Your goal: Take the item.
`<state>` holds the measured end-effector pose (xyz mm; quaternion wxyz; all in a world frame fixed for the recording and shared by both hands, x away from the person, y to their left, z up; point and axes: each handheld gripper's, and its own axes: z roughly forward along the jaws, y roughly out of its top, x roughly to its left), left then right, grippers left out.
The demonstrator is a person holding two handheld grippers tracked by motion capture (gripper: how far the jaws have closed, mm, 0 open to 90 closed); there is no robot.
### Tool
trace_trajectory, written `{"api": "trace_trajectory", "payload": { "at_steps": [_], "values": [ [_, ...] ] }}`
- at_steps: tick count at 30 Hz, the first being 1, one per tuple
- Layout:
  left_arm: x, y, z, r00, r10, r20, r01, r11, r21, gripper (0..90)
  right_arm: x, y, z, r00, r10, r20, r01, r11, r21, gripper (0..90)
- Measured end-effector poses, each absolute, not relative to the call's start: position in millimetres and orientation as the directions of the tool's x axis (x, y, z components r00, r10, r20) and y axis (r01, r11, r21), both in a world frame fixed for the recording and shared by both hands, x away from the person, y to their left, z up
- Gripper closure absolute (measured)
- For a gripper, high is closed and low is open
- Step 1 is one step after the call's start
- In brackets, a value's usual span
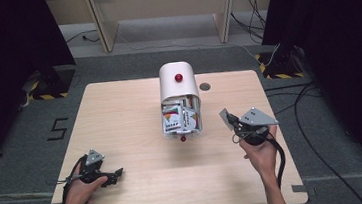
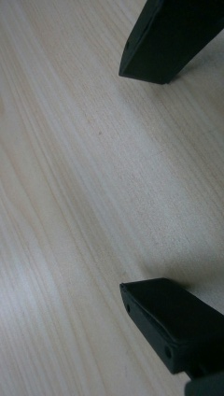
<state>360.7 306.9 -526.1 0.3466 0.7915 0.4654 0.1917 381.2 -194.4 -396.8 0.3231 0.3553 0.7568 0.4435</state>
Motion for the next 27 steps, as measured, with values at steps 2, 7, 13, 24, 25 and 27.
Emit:
{"api": "trace_trajectory", "payload": {
  "at_steps": [2, 7, 13, 24, 25, 27],
  "values": [
    [360.8, 306.9, -526.1, 0.493, 0.870, -0.020, 0.604, -0.326, 0.727, 0.0, 381.4, -194.7, -399.4, -0.542, 0.822, -0.176, 0.251, 0.358, 0.900, 89.4],
    [360.8, 306.9, -526.1, 0.494, 0.869, -0.020, 0.604, -0.327, 0.727, 0.0, 382.9, -198.1, -404.1, -0.543, 0.823, -0.168, 0.261, 0.355, 0.898, 89.4],
    [360.8, 306.9, -526.1, 0.494, 0.869, -0.020, 0.604, -0.326, 0.727, 0.0, 388.0, -198.2, -415.9, -0.551, 0.820, -0.155, 0.290, 0.363, 0.886, 89.4],
    [360.8, 306.9, -526.1, 0.494, 0.869, -0.020, 0.604, -0.326, 0.727, 0.0, 395.0, -195.2, -430.9, -0.564, 0.812, -0.149, 0.319, 0.380, 0.868, 89.3],
    [360.8, 306.9, -526.1, 0.494, 0.869, -0.020, 0.604, -0.326, 0.727, 0.0, 395.0, -195.2, -430.9, -0.564, 0.812, -0.149, 0.319, 0.380, 0.868, 89.3],
    [360.7, 307.0, -526.0, 0.494, 0.869, -0.019, 0.605, -0.328, 0.726, 0.0, 396.5, -195.4, -433.9, -0.564, 0.814, -0.142, 0.327, 0.378, 0.866, 89.3]
  ]
}}
